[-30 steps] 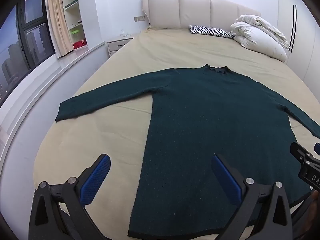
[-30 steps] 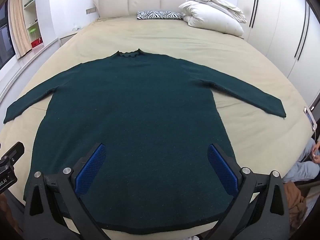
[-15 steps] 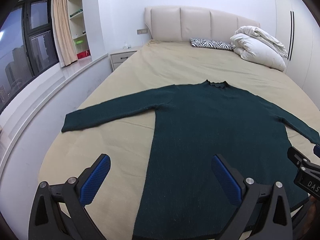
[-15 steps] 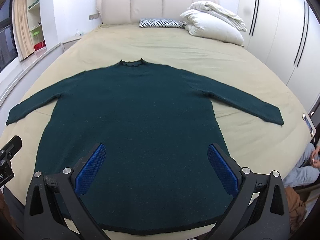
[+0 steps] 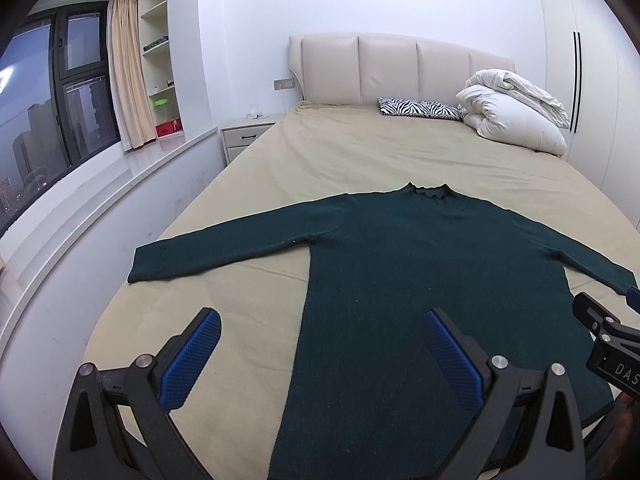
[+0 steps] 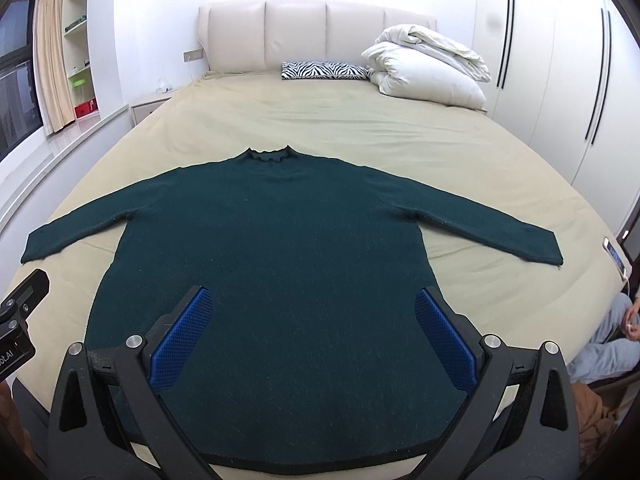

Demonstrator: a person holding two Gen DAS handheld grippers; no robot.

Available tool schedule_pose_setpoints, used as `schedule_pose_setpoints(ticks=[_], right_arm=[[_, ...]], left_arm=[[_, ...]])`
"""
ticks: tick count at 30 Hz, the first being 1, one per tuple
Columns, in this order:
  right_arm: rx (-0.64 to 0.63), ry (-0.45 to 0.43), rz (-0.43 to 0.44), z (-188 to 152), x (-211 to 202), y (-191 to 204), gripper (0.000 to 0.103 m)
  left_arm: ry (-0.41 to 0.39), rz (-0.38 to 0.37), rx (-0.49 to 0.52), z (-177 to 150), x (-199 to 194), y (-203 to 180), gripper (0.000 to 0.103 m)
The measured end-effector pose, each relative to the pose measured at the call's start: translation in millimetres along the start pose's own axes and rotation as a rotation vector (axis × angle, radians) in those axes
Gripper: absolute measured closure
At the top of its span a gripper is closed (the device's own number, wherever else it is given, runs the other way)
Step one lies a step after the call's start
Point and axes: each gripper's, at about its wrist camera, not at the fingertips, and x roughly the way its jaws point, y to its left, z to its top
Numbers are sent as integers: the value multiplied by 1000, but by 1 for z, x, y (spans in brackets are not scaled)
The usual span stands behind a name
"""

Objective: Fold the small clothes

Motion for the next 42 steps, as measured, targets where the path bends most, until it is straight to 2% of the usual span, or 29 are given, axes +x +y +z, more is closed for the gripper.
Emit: schedule_pose_setpoints(ticks=[42], right_arm=[[7, 41, 3, -2, 9, -2, 0]], left_arm=[[49, -3, 13, -8, 5, -5, 0]])
